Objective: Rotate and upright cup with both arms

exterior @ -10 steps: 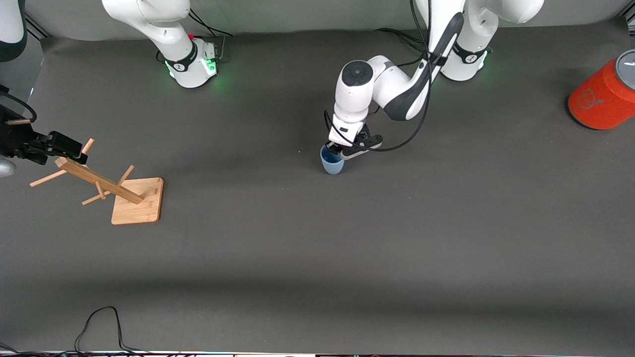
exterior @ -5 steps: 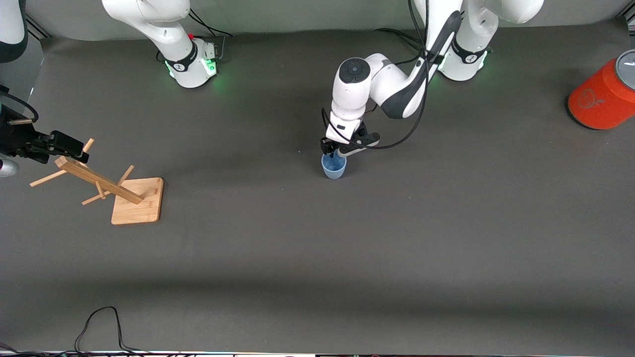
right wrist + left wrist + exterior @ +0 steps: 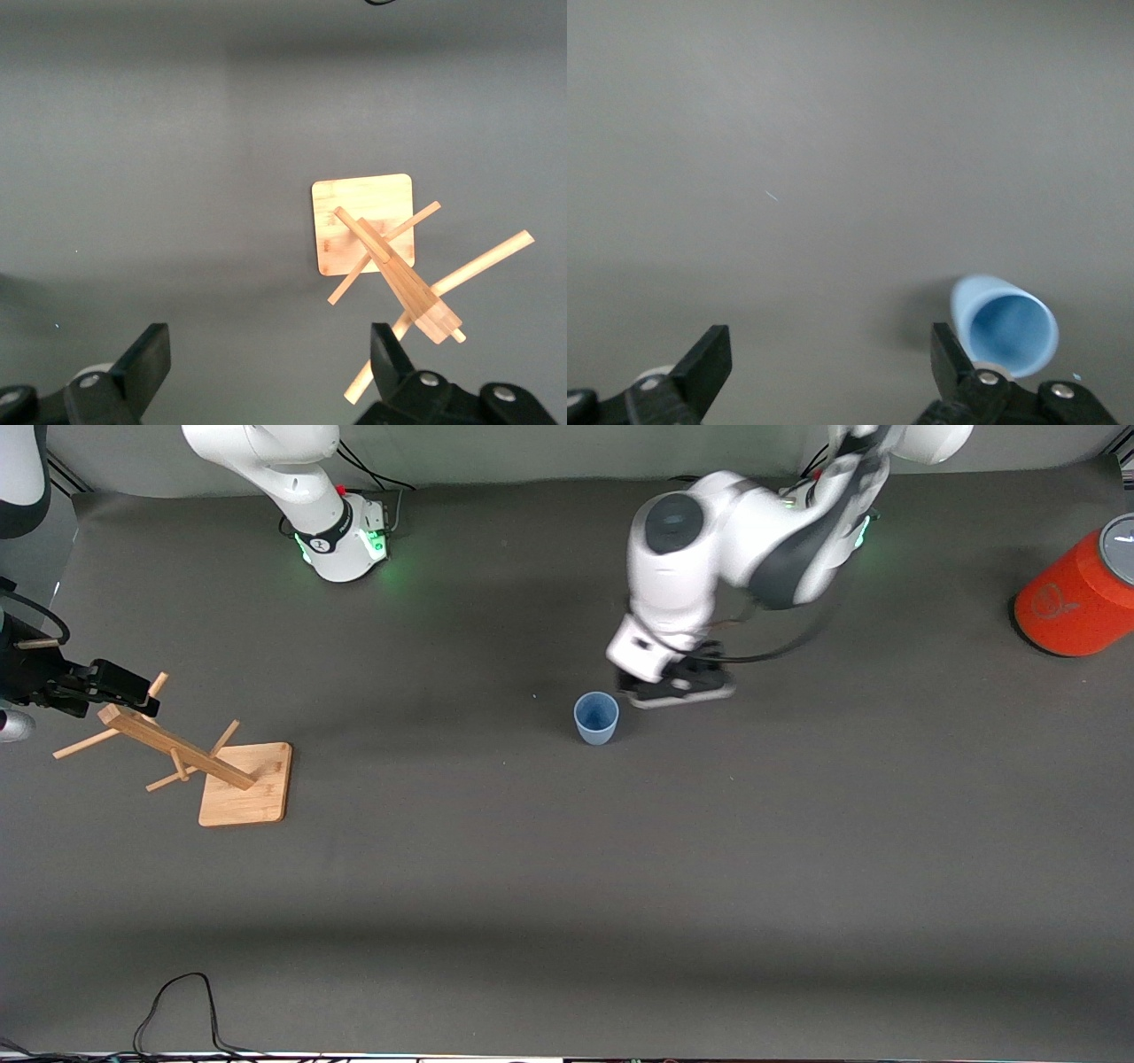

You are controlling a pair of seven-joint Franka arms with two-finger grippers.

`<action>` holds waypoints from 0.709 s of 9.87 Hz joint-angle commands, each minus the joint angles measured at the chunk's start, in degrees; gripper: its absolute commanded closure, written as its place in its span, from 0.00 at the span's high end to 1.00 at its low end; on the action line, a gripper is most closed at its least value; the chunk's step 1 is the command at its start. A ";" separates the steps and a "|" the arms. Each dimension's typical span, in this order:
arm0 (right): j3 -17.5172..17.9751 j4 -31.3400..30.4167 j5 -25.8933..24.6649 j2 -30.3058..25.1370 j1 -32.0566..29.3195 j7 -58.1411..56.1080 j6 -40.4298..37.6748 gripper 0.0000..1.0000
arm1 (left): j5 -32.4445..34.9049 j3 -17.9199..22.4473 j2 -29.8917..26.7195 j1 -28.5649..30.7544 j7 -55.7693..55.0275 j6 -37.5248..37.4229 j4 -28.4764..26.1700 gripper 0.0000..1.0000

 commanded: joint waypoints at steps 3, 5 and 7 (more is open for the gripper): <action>-0.22 -0.18 -0.61 -0.47 0.18 -1.23 -0.25 1.00 | -1.21 -0.27 -5.77 21.14 24.17 -11.17 7.74 1.00; -0.22 -0.26 -0.61 -0.47 0.18 -1.23 -0.25 1.00 | -2.72 -0.10 -6.38 28.56 40.95 -24.86 14.88 1.00; -0.31 -0.53 -0.61 -0.56 0.18 -4.81 -0.42 1.00 | -3.50 0.43 -9.28 28.66 42.69 -27.29 14.37 1.00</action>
